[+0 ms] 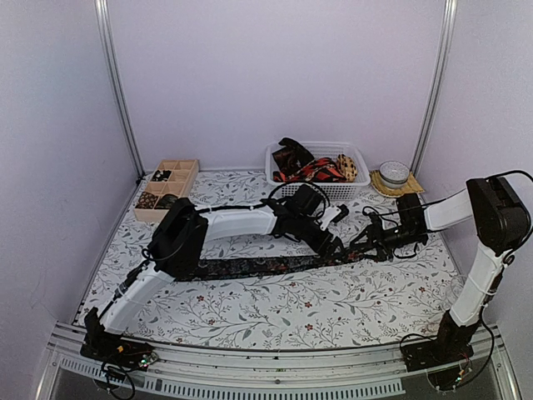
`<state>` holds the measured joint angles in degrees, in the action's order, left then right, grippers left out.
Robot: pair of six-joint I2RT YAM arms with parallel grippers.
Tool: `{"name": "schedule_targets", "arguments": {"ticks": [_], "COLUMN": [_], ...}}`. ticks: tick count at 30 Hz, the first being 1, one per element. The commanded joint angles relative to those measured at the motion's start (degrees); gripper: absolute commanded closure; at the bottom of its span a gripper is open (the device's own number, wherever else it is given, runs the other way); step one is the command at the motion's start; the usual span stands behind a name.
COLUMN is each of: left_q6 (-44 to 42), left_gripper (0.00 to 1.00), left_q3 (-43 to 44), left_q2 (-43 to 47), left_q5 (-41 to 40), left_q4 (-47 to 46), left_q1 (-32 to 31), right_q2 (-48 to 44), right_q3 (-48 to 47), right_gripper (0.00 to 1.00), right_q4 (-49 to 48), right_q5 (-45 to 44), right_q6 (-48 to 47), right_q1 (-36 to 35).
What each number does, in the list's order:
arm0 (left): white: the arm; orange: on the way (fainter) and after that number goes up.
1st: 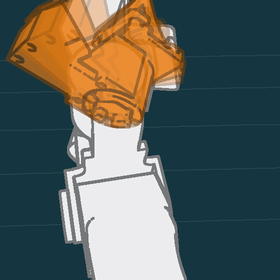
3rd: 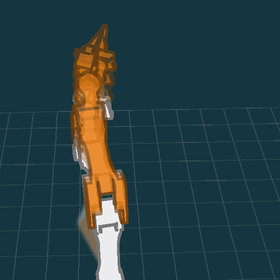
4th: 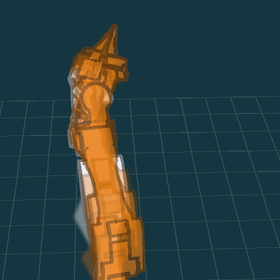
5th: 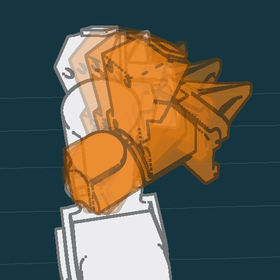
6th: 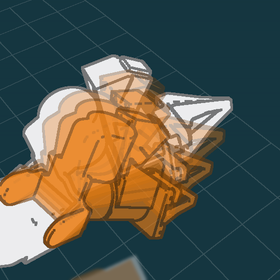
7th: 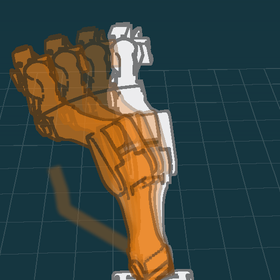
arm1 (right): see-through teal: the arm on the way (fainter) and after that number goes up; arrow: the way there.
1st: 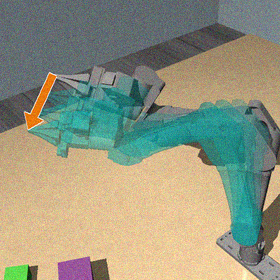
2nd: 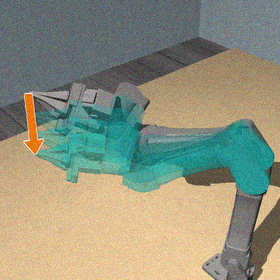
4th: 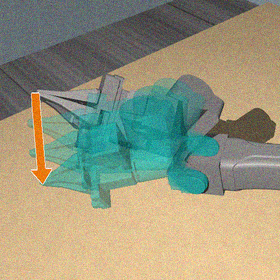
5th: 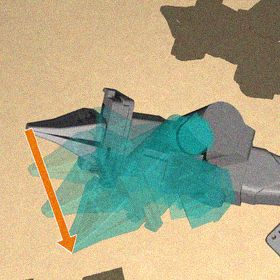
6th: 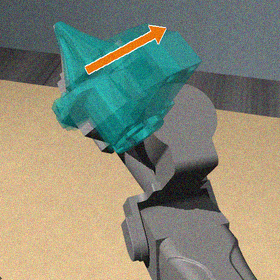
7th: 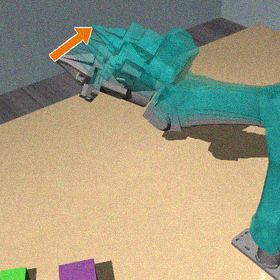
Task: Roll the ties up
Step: Roll the tie at the center of the board.
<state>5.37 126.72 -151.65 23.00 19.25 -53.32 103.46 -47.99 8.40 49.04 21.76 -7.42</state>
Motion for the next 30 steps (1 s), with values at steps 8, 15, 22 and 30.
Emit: {"name": "schedule_targets", "arguments": {"ticks": [8, 15, 22, 30], "left_q6": [-2.0, -3.8, -4.4, -3.9], "left_gripper": [0.27, 0.27, 0.38, 0.47], "left_q3": [1.3, 1.2, 1.2, 0.4], "left_q2": [-2.4, -2.5, -2.8, -2.7], "left_q5": [-2.0, -2.9, -4.6, -4.8], "left_q4": [3.8, 5.2, 6.5, 6.5], "left_q1": [-1.4, -2.4, -3.0, -3.0], "right_q2": [-0.7, -0.7, 0.5, 1.3], "right_q3": [3.0, 3.3, 3.6, 3.8], "right_gripper": [0.41, 0.41, 0.42, 0.5], "right_q4": [0.6, -0.8, -3.5, -6.1], "right_q5": [1.3, 2.4, 3.7, 4.8], "right_q6": [0.7, 1.4, 2.8, 4.4], "right_q1": [0.0, 0.0, -0.8, -3.2]}}
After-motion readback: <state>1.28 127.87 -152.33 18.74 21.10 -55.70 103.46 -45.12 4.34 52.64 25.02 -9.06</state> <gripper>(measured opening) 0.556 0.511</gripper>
